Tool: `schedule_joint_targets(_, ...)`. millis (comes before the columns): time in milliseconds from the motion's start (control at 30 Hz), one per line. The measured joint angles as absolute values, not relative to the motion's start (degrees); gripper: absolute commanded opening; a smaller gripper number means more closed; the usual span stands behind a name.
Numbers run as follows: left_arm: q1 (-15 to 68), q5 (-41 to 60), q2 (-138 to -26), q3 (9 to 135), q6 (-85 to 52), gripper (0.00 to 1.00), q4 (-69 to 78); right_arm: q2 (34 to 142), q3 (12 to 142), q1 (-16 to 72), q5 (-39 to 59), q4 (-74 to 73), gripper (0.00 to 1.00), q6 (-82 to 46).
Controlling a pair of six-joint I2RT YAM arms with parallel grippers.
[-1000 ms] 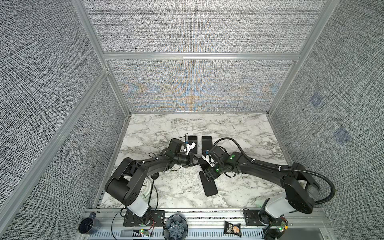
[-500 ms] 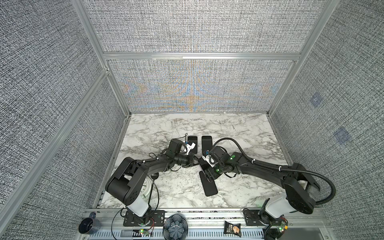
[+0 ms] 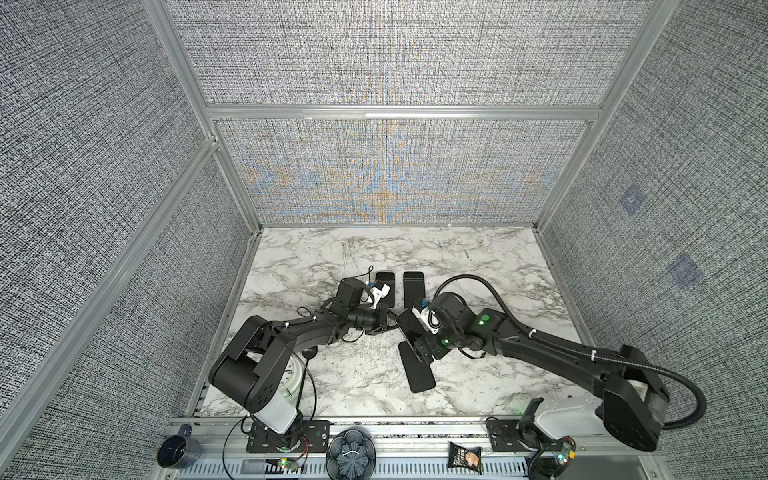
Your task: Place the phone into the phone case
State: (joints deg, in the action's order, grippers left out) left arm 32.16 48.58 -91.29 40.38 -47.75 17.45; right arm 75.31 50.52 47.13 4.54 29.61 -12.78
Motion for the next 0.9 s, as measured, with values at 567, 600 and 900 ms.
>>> schedule_joint_targets(567, 29.85, 49.43, -94.76, 37.58, -67.13, 0.00, 43.13, 52.12, 24.84, 28.18, 26.41, 1.04, 0.89, -45.78)
schedule_joint_targets(600, 29.87, 49.45, -95.50, 37.30, -68.79, 0.00, 45.82, 51.77, 24.16, 27.31, 27.49, -1.23, 0.89, -47.59)
schedule_joint_targets(900, 30.63, 47.94, -99.50, 36.32, -78.87, 0.00, 62.65, 55.40, 17.50, 23.29, 31.31, -21.56, 0.82, -62.46)
